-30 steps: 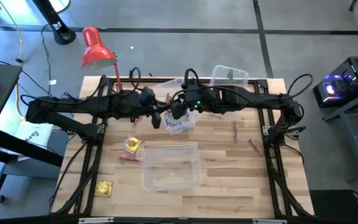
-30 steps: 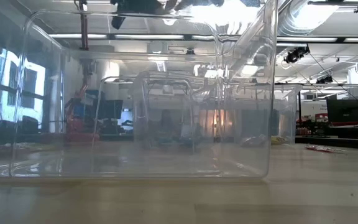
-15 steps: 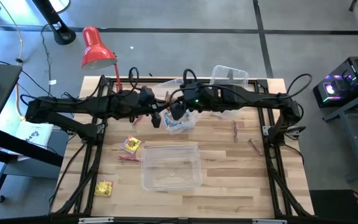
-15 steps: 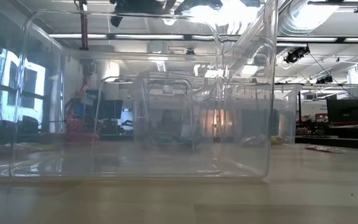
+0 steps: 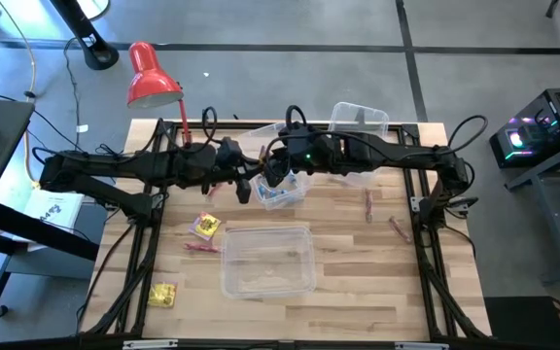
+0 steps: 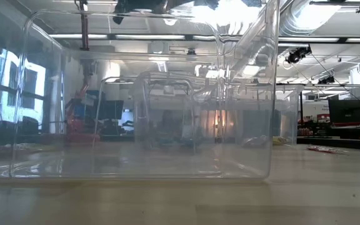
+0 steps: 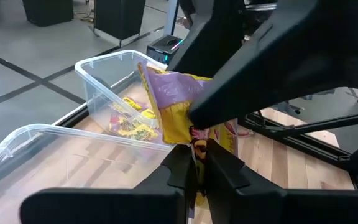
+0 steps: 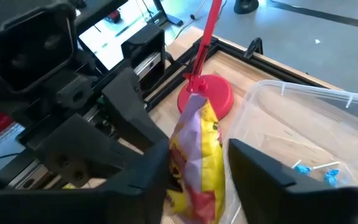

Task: Sort candy
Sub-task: Put the yellow candy into the top right transparent bin

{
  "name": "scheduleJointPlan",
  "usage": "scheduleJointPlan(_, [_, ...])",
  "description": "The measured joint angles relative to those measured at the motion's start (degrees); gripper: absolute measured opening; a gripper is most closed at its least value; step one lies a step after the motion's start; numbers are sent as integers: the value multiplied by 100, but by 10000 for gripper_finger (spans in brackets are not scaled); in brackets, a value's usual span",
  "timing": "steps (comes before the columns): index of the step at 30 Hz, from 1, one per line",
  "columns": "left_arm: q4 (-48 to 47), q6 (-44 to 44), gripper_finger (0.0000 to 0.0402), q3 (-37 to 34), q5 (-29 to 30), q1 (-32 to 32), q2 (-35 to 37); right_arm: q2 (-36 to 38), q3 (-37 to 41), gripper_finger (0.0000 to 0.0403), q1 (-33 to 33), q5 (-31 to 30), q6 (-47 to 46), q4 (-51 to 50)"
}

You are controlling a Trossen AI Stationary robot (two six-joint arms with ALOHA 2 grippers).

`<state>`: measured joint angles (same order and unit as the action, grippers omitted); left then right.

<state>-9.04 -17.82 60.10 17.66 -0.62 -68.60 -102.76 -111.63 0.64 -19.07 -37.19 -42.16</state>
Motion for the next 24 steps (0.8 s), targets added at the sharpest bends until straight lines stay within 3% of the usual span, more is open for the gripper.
scheduleJointPlan(4, [18,2,26,0,6,24,-2,0,0,46,-2,1,33,-35])
scheduleJointPlan(6, [61,4,29,0,24,26,-2,2,0,17,-4,7,169,-55])
scheduleJointPlan(10, [130,170,42,-2,184,4,27,88,-4,13,0,-10,184,-187])
scheduleJointPlan(17, [-590,6,99,0,387,-187,338,723,-9,5,-4,-889,113,-1329])
scheduleJointPlan(24, [-2342,-841,154,-1,73,-244,729,870,-10,3,54,-2029,-1115,-3991])
